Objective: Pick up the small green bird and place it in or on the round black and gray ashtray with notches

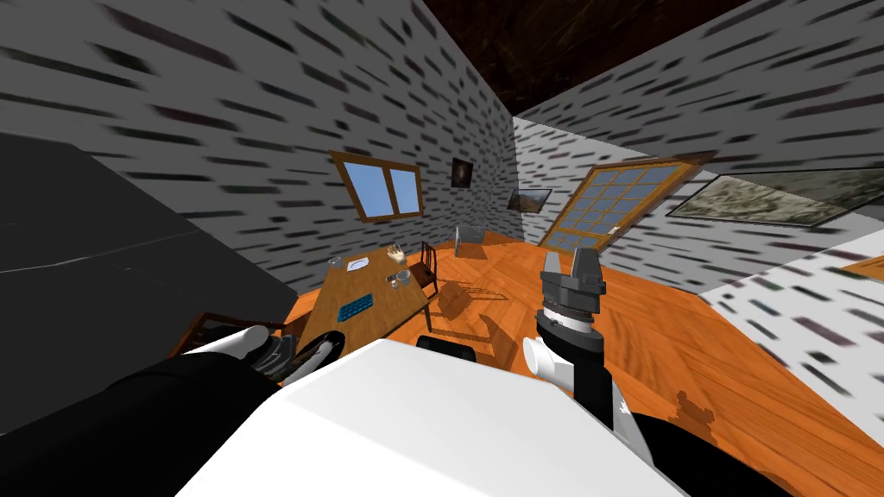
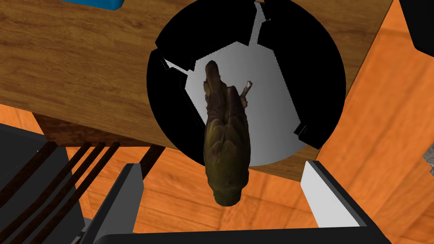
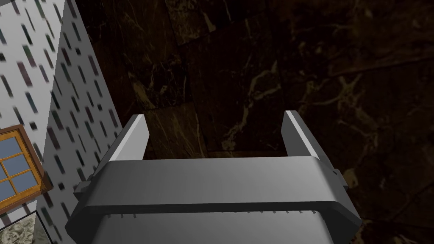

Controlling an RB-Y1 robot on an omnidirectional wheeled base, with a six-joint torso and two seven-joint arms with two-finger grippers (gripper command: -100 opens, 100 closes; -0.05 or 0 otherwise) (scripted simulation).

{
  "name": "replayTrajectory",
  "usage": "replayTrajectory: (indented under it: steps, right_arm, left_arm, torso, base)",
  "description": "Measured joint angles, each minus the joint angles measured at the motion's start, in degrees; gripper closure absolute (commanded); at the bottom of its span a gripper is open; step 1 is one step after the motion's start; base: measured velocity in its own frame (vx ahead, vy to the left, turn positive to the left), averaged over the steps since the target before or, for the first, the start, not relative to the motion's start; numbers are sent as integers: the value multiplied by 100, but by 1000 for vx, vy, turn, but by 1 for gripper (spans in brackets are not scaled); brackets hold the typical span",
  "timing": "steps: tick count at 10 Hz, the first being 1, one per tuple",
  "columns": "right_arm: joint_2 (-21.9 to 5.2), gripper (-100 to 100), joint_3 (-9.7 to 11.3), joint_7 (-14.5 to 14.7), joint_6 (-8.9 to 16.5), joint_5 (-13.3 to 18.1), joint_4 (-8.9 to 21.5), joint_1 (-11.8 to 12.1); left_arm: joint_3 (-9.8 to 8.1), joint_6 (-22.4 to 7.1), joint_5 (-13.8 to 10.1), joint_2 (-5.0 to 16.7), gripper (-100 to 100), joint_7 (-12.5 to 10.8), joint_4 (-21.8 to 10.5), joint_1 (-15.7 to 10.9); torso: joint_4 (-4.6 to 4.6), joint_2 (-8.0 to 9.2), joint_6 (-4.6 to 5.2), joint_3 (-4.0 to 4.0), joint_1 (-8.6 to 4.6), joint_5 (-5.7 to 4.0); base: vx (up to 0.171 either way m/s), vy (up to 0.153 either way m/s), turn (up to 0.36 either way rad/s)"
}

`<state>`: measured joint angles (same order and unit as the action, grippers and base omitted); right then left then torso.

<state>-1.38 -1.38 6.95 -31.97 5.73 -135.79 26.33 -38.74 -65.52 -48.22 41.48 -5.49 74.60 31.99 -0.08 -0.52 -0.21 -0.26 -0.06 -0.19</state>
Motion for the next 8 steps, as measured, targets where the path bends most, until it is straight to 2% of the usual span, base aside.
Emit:
replayTrajectory:
  steps: [5, 6, 8]
  right_arm:
    - [0, 0, 0, 0, 0, 0, 0, 0]
    - [0, 0, 0, 0, 0, 0, 0, 0]
    - [0, 0, 0, 0, 0, 0, 0, 0]
  left_arm:
    - [-137, -427, -166, 200, -100, -139, 496, 128]
    - [-141, -446, -170, 204, 0, -147, 508, 132]
    - [-140, -444, -170, 204, 0, -146, 507, 131]
  torso:
    - [0, 0, 2, 0, 1, 1]
    - [0, 0, 2, 0, 2, 2]
    - [0, 1, 2, 0, 3, 2]
  base:
    - [2, -3, 41]
    - [0, 0, 0]
    - [0, 0, 0]
